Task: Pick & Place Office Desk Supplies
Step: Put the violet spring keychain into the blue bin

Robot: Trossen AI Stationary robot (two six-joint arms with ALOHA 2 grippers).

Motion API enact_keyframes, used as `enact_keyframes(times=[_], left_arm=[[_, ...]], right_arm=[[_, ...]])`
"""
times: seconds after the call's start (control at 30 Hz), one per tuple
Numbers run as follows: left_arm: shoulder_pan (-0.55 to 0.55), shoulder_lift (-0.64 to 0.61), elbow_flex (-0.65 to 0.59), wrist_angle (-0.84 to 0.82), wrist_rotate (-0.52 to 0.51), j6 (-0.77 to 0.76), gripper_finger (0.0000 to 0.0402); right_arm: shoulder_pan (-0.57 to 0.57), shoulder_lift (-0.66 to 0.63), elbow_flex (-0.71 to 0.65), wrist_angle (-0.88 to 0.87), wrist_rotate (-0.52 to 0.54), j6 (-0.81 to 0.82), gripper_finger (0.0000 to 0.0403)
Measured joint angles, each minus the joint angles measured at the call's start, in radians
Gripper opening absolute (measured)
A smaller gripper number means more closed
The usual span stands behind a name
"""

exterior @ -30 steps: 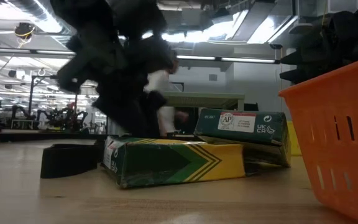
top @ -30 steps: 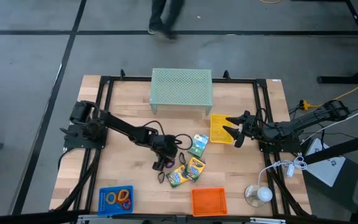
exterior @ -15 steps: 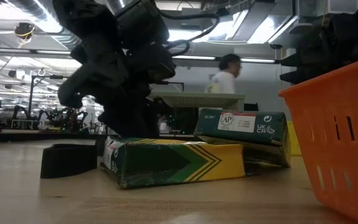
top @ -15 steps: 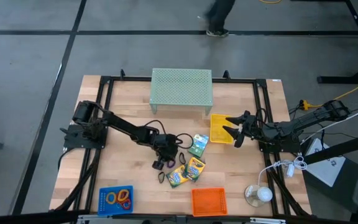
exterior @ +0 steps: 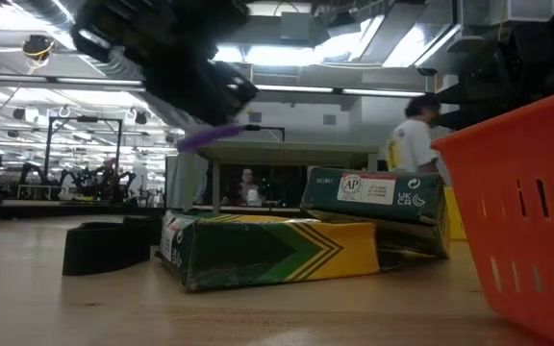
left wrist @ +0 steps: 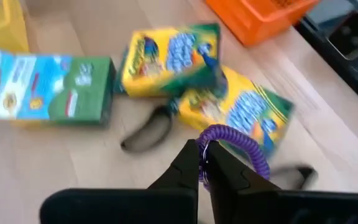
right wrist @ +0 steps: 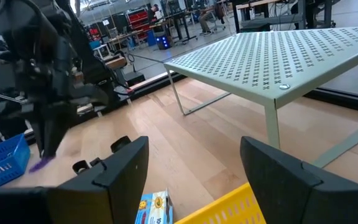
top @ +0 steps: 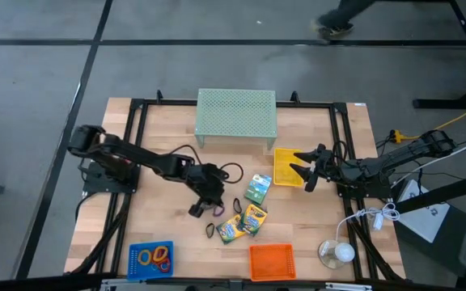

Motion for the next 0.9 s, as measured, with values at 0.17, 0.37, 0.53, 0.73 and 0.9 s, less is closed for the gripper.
enact_keyframes(times=[0.17, 0.37, 0.53, 0.73, 0.9], left_arm=[[-0.062, -0.089, 0.000, -0.204, 0.071, -0.078, 0.0007], [-0.227, -0.153, 0.000, -0.279, 0.106, -0.257, 0.0007], [-0.375, -0.178, 0.000, -0.278, 0.047, -0.422, 0.0006], [-0.533, -0.179, 0.000, -0.281, -0.113, -0.603, 0.0006], [-0.649, -0.179, 0.000, -0.284, -0.241, -0.756, 0.0006]], right_arm=[[0.000, 0.000, 0.000, -0.008, 0.000, 0.000, 0.0255], [0.000, 0.000, 0.000, -0.013, 0.000, 0.000, 0.0256], [0.000, 0.000, 0.000, -0.011, 0.000, 0.001, 0.0256], [0.000, 0.000, 0.000, -0.011, 0.000, 0.008, 0.0256], [0.000, 0.000, 0.000, -0.011, 0.000, 0.009, 0.0256]])
